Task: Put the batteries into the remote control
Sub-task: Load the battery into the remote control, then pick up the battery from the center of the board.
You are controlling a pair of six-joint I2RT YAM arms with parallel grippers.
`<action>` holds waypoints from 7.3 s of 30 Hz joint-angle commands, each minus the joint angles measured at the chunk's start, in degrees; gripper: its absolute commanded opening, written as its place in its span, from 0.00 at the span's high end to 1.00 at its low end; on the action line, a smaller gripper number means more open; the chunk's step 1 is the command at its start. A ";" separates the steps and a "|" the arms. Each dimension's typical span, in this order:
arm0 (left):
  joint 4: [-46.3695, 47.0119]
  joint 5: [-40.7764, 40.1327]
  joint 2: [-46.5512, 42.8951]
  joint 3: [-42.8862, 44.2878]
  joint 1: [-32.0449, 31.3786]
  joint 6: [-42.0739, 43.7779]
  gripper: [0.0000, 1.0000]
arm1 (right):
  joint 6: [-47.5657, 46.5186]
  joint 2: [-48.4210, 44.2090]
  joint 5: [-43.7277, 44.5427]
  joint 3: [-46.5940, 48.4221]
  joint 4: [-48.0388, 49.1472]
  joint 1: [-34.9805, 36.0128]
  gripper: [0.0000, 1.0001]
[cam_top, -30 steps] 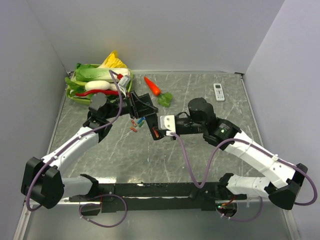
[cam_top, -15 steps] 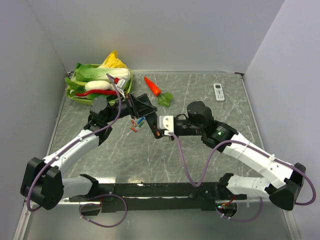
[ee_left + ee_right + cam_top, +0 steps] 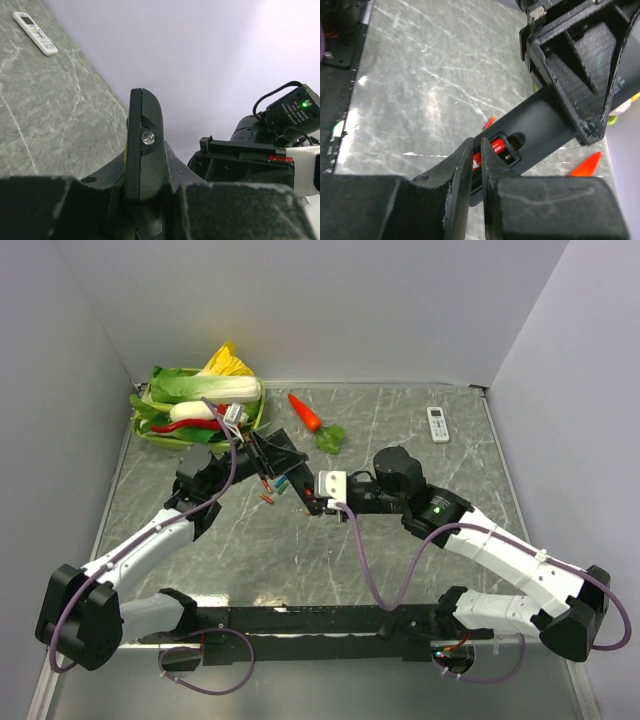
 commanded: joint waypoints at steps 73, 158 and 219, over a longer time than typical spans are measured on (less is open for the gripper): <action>17.10 -20.41 -9.19 -14.67 0.16 -9.46 0.98 | 75.97 4.23 -4.06 -16.08 31.53 -13.40 0.61; 11.57 -18.64 -13.14 -19.23 2.35 0.55 0.98 | 50.75 9.59 3.67 0.17 11.06 -7.24 0.40; -24.12 -29.99 -31.17 -27.41 8.60 6.53 0.98 | 0.91 54.77 13.42 28.40 -22.45 -6.28 0.58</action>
